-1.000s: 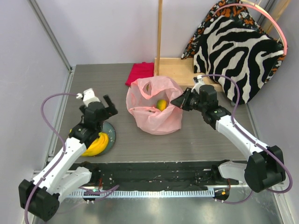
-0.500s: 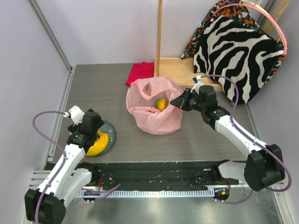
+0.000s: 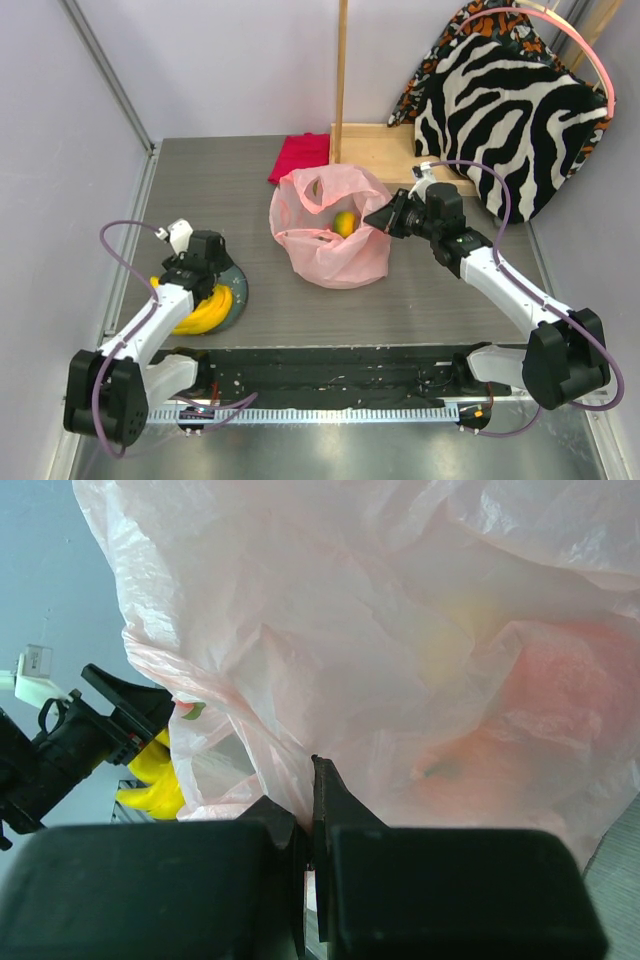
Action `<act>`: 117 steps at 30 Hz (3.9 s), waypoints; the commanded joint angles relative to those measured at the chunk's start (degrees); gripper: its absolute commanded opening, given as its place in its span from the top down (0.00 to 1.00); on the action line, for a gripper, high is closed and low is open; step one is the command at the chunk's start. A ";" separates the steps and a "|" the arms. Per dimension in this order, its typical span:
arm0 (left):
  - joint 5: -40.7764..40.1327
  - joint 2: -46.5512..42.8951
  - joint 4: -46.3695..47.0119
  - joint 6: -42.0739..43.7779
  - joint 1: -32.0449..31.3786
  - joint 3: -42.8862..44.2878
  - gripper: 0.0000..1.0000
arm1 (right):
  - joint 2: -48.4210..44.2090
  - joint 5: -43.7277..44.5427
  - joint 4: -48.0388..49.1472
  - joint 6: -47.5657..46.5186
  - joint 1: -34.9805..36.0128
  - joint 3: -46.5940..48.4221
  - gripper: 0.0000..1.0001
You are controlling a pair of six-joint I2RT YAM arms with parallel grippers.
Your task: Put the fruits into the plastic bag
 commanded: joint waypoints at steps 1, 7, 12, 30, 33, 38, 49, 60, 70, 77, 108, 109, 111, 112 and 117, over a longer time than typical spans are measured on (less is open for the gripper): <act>1.50 2.73 5.46 2.11 0.63 0.59 0.12 | 0.21 -0.76 2.74 0.01 -0.15 0.61 0.99; 4.22 5.72 7.31 2.99 1.77 0.68 0.18 | 0.12 -0.58 2.65 0.10 -0.15 0.61 0.99; 5.80 7.40 7.92 2.73 2.47 0.42 0.26 | -0.05 -0.58 2.57 -0.08 -0.15 0.53 0.99; 7.65 10.13 8.72 2.90 3.18 1.12 0.67 | -0.76 -0.41 2.39 0.01 -0.24 0.44 0.99; 8.18 9.69 8.54 2.90 3.18 1.64 0.73 | -0.76 -0.41 2.30 -0.08 -0.24 0.44 0.99; 8.62 6.97 6.61 3.17 3.18 3.40 0.83 | -0.85 -0.23 2.30 -0.08 -0.15 0.61 0.99; 8.53 0.12 2.65 4.22 3.26 7.18 1.00 | -0.85 -0.23 2.21 -0.08 -0.15 0.53 0.99; 14.42 -5.78 -1.82 4.92 3.26 10.78 1.00 | -1.11 -0.32 2.04 0.01 -0.15 0.70 0.99; 12.39 -15.36 -9.58 10.11 3.79 17.91 1.00 | -1.37 -0.14 1.51 -0.25 -0.24 1.05 0.99; 41.02 -11.86 5.45 13.98 3.70 21.06 1.00 | -1.72 -0.32 1.34 -0.25 -0.24 1.49 0.99; 46.77 21.81 34.55 -1.40 -19.24 34.69 1.00 | -4.36 1.00 -2.97 0.10 -0.24 2.46 0.99; 46.42 23.12 34.55 -1.49 -19.15 34.96 1.00 | -4.80 1.08 -3.15 0.01 -0.15 2.37 0.99; 44.93 24.27 33.94 -1.23 -19.06 35.66 1.00 | -4.98 1.17 -3.41 -0.08 -0.15 2.46 0.99; 44.48 25.67 33.59 -1.57 -18.89 35.75 1.00 | -5.15 1.17 -3.50 0.01 -0.15 2.46 0.99; 45.53 29.98 37.35 -5.44 -18.62 34.88 1.00 | -5.24 1.17 -3.41 0.10 -0.15 2.37 0.99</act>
